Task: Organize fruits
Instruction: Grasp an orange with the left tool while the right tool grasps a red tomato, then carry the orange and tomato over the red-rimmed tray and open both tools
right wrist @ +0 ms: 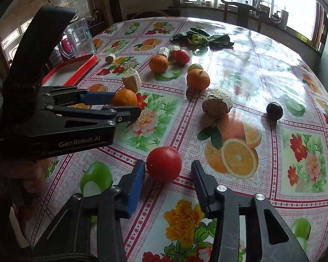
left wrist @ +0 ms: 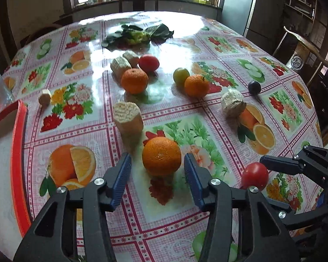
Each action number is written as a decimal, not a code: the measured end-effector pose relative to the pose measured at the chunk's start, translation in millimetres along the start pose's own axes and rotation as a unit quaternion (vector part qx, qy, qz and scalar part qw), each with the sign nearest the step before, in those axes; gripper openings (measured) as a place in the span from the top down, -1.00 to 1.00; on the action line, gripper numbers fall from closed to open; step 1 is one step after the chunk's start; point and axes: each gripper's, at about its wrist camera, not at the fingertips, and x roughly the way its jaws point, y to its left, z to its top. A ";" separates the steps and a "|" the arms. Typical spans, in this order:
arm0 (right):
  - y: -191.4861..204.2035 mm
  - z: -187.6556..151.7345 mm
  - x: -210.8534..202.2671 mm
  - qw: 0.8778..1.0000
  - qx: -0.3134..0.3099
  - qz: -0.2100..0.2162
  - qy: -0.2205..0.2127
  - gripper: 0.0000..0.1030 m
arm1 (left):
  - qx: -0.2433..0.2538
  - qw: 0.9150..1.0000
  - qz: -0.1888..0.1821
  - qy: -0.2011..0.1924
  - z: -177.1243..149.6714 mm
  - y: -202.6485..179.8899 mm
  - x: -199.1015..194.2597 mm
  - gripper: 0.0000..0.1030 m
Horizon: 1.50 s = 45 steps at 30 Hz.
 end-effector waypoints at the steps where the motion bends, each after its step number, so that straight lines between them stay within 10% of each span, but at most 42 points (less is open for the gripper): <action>1: -1.4 -0.3 -0.1 1.000 -0.001 -0.002 -0.004 0.25 | 0.005 1.000 0.004 -0.002 -0.7 -1.1 -0.4 0.20; 23: 44.3 -0.1 -27.2 0.997 -0.024 0.072 -0.022 0.40 | -0.069 0.996 -0.020 -0.051 -50.6 53.6 -87.6 0.41; 45: 200.9 39.6 -4.7 0.968 -0.135 0.213 -0.010 0.40 | -0.195 0.976 0.067 -0.072 -137.5 178.8 -156.6 0.41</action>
